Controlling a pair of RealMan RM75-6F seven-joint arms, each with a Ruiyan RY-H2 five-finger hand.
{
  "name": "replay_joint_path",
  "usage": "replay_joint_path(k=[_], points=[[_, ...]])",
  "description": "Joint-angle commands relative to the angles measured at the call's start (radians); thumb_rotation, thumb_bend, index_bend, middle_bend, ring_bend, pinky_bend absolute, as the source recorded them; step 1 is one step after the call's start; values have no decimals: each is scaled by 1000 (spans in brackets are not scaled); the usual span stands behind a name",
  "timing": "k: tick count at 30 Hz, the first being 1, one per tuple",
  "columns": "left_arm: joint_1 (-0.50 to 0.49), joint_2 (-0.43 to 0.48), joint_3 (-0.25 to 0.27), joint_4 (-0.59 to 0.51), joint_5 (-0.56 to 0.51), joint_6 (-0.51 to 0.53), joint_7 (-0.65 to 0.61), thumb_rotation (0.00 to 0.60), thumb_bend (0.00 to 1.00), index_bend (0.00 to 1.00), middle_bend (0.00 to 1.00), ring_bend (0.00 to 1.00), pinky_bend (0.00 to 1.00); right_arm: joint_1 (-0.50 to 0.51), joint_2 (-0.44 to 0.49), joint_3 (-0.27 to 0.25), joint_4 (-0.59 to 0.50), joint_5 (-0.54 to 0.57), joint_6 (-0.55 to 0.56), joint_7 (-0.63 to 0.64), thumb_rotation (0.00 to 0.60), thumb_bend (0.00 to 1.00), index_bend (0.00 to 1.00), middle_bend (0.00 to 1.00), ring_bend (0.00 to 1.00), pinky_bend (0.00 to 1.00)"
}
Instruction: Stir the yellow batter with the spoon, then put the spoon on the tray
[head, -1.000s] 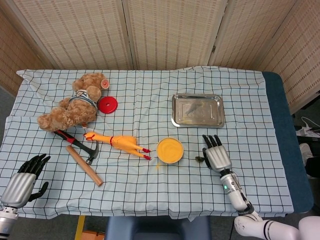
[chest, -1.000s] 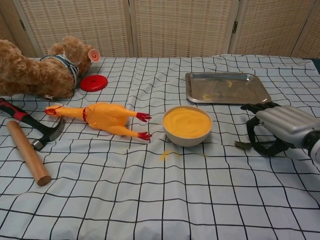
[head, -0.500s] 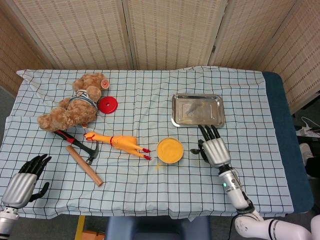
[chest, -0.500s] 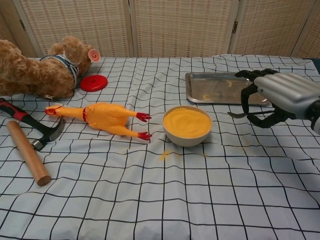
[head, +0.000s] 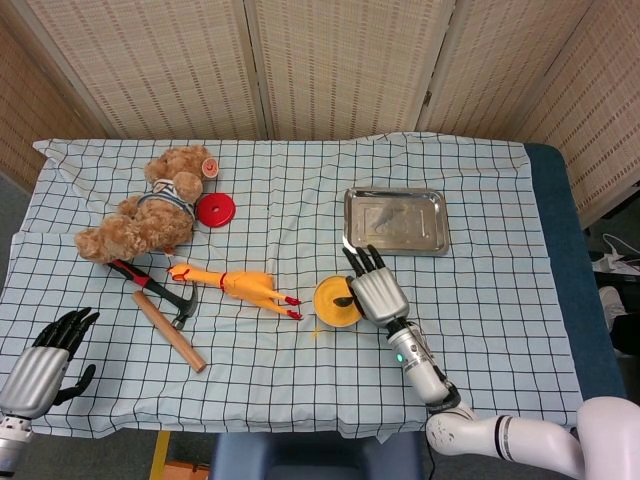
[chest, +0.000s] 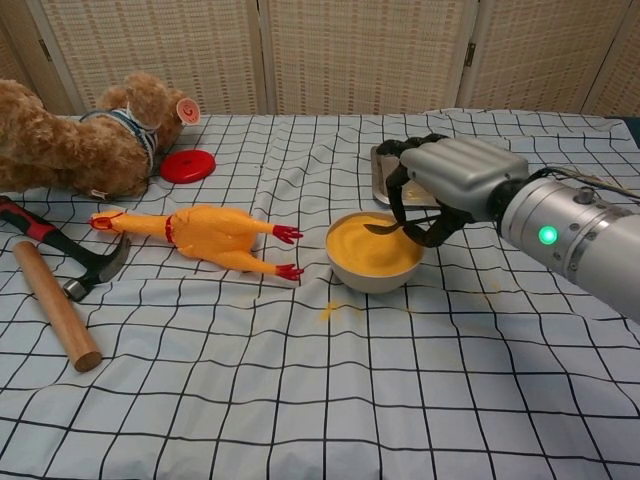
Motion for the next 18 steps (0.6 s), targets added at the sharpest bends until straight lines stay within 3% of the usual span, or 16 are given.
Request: replay_joint_path(k=[1,6,13,18], points=[[0,3,1,0,3,1,-8,600,438,0,0,0,137,26,-8,-2,-15,61,-9,-57,600,392,466,0,0,0],[2,6,1,2,8,9,-16,600,439,0,0,0,137,30,11,-13,-47,73,26,-71,600,392,372,0,0,0],[1,5,1,1,5,3,-9,600,438,0,0,0,137,18,56,-18,-73,72,59,-49,600,392,359,0,0,0],[2,1,-2,-2,-1,4,3,600,438,0,0,0,137,-24,122,-71,-81,-13,79,54,600,393,394,0,0,0]])
